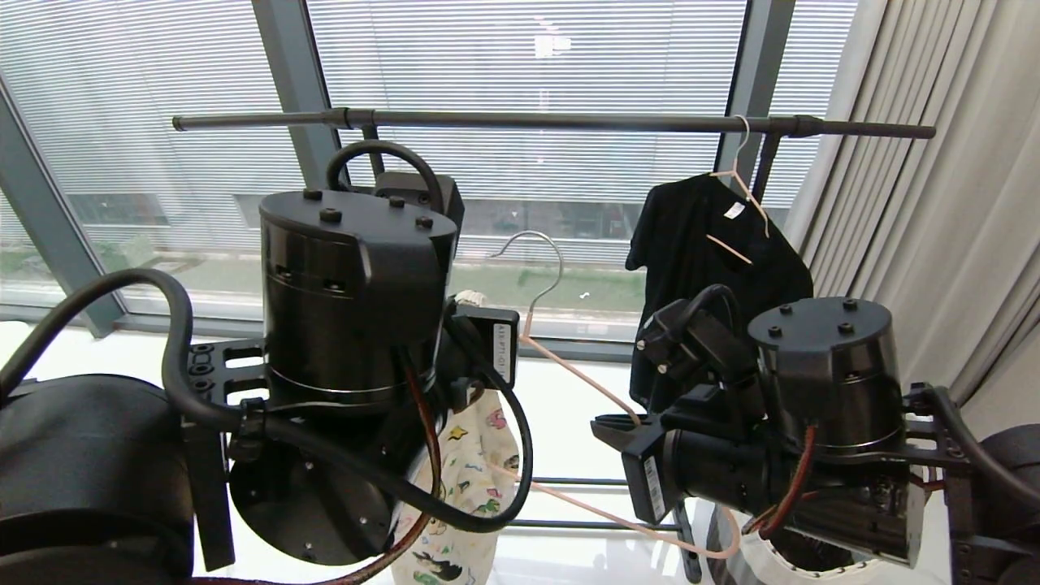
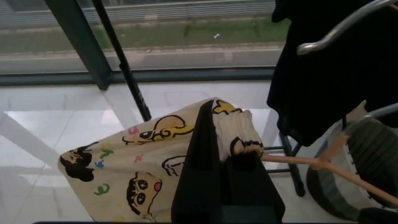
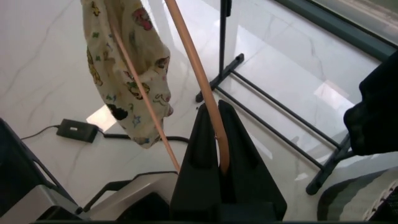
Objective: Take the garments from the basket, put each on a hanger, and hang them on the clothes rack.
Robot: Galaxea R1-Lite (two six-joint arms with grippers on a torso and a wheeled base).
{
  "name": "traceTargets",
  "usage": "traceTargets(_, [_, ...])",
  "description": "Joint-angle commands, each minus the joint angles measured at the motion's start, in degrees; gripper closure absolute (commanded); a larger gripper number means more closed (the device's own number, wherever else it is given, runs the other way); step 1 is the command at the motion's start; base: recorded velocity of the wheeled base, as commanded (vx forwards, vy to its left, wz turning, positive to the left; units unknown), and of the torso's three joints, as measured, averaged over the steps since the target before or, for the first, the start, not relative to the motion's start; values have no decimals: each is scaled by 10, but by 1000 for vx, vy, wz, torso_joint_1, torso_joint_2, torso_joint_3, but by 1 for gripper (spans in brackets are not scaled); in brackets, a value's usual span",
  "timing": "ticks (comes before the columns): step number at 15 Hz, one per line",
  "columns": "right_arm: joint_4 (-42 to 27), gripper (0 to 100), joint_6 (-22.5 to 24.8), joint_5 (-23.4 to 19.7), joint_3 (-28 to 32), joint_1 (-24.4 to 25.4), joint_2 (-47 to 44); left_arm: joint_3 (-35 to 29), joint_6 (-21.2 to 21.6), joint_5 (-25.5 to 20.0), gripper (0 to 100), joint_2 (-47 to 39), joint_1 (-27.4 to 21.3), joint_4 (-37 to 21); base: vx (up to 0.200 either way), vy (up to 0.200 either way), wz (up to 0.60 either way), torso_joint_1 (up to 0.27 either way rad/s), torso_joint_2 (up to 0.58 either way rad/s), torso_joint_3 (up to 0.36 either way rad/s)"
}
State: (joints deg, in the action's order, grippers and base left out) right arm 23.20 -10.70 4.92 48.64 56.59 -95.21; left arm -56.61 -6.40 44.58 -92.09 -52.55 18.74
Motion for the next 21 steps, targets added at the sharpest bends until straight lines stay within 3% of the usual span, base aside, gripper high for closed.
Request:
traceTargets(1, [0, 100, 0, 0, 15, 12, -27, -4, -4, -7, 100, 0, -11, 0, 0, 0, 0, 0, 0, 0])
traceTargets(4, [0, 100, -1, 0, 19, 13, -37, 0, -5, -52, 100, 17, -17, 0, 0, 0, 0, 0, 0, 0])
traceTargets(9, [0, 100, -10, 20, 16, 10, -34, 30, -2, -54, 100, 49, -6, 0, 0, 0, 0, 0, 0, 0])
traceTargets(12, [0, 100, -12, 21, 12, 10, -16, 32, -1, -53, 100, 51, 26, 0, 0, 0, 0, 0, 0, 0])
traceTargets(13, [1, 100, -12, 21, 7, 10, -9, 31, -1, -53, 0, 52, 28, 0, 0, 0, 0, 0, 0, 0])
traceTargets(16, [39, 100, -8, 21, -25, 10, 6, 34, 4, -57, 0, 64, 27, 0, 0, 0, 0, 0, 0, 0])
traceTargets(17, [73, 100, -2, 22, -42, 10, 7, 37, 19, -66, 0, 76, 27, 0, 0, 0, 0, 0, 0, 0])
traceTargets(21, [102, 100, 25, 42, -69, 10, 8, 42, 47, -103, 0, 122, 27, -3, 0, 0, 0, 0, 0, 0])
